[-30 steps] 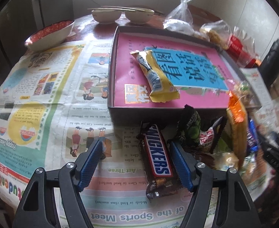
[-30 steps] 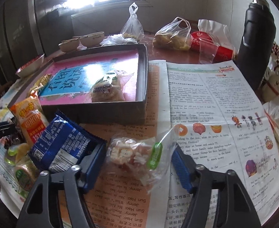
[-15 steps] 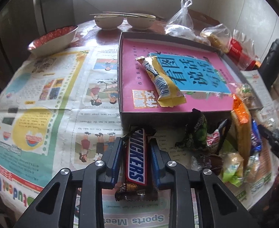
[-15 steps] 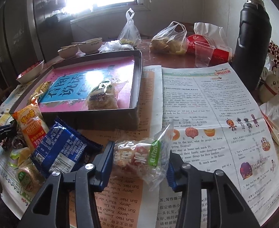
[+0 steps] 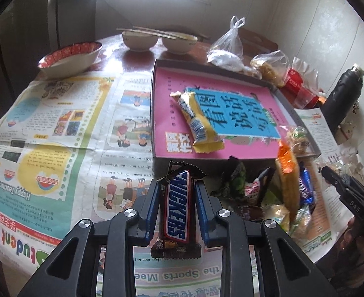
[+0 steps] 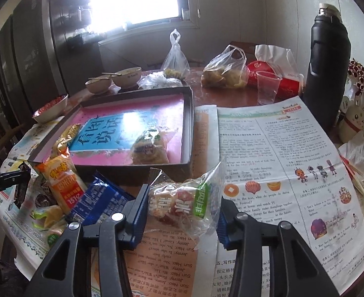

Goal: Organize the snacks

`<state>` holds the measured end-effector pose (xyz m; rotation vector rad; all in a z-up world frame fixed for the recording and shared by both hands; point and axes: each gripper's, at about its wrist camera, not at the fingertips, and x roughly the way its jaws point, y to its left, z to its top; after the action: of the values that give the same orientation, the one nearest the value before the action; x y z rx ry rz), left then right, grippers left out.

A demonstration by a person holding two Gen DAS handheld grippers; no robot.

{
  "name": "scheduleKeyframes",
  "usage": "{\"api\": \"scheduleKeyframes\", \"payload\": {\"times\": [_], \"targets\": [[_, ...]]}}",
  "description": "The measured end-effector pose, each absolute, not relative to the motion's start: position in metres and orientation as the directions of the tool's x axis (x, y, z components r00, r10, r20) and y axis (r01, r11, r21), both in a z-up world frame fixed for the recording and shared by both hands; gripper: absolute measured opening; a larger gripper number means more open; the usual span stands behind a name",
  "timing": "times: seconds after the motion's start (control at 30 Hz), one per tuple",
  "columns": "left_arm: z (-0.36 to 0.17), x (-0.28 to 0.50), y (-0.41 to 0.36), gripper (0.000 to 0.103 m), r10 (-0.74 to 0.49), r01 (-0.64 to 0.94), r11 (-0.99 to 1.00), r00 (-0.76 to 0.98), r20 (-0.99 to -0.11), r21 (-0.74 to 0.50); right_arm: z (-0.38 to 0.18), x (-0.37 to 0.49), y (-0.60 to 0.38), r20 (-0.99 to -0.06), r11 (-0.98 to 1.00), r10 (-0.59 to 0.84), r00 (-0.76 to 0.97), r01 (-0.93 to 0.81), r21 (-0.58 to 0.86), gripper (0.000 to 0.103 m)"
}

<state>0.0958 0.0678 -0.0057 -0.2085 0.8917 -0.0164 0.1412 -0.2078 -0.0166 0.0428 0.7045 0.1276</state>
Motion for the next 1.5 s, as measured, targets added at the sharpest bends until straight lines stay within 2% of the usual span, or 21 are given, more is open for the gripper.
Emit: {"api": "scheduleKeyframes", "payload": {"times": [0.77, 1.5], "targets": [[0.026, 0.097, 0.068, 0.028, -0.094, -0.065, 0.978, 0.709, -0.699, -0.197, 0.02, 0.15, -0.181, -0.576, 0.983, 0.183, 0.797, -0.167, 0.08, 0.047], [0.037, 0.125, 0.074, 0.028, -0.095, -0.073, 0.974, 0.729, -0.678, -0.215, 0.041, 0.173, -0.159, -0.538, 0.973, 0.226, 0.812, -0.215, 0.084, 0.047]]}}
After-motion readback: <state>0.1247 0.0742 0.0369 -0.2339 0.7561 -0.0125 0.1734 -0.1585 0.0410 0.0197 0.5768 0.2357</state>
